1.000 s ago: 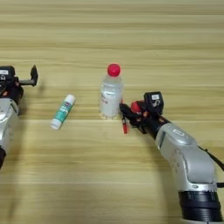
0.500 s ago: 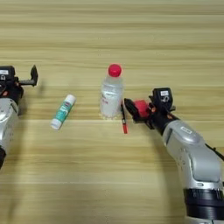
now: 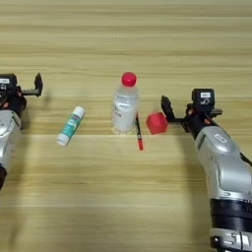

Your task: Move the objects on the table

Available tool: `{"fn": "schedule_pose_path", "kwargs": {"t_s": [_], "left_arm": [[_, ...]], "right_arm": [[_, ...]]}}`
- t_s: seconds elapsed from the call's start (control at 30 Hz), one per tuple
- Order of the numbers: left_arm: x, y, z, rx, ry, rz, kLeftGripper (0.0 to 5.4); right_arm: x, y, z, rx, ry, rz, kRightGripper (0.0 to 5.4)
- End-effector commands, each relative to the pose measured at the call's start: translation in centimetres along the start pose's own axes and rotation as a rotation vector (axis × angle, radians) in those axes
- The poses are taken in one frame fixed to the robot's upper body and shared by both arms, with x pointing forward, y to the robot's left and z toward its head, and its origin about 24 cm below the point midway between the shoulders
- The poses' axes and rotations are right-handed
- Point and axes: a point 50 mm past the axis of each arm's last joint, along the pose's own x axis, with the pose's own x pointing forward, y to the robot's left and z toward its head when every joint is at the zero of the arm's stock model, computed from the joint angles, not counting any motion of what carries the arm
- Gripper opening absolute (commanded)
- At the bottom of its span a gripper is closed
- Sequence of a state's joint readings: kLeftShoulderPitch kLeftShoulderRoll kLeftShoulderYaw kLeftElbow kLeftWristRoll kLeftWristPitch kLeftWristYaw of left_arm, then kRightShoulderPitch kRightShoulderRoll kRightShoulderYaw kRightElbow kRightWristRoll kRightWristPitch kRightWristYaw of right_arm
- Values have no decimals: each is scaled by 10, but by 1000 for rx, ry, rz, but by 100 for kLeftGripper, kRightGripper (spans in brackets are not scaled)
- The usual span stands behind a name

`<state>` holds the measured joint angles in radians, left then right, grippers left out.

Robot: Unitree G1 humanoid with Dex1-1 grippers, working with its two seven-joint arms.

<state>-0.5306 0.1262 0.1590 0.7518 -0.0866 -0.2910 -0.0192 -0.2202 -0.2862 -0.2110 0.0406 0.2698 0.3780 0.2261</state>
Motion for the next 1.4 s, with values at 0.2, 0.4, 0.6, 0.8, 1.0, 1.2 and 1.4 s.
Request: {"fn": "schedule_pose_path", "kwargs": {"t_s": [0.2,0.4,0.6,0.8,1.0,1.2,1.4], "left_arm": [[3,-4,5,4,-16,0,540],[3,-4,5,3,-16,-2,540],[3,-4,5,2,-18,-4,540],[0,-2,4,8,-21,9,540],[-8,-1,-1,0,3,44,540],[-28,-10,0,-5,-4,41,540],[-42,-7,4,15,2,70,540]], "right_arm": [[20,-11,-2,-13,-77,-64,537],[26,-10,-3,-43,-145,-60,537],[29,-12,-11,-33,-167,-69,537],[32,-17,-14,-35,-168,-90,537],[34,-19,-14,-40,-169,-90,537],[35,-19,-15,-51,-161,-85,537],[35,-17,-15,-53,-163,-84,537]]}}
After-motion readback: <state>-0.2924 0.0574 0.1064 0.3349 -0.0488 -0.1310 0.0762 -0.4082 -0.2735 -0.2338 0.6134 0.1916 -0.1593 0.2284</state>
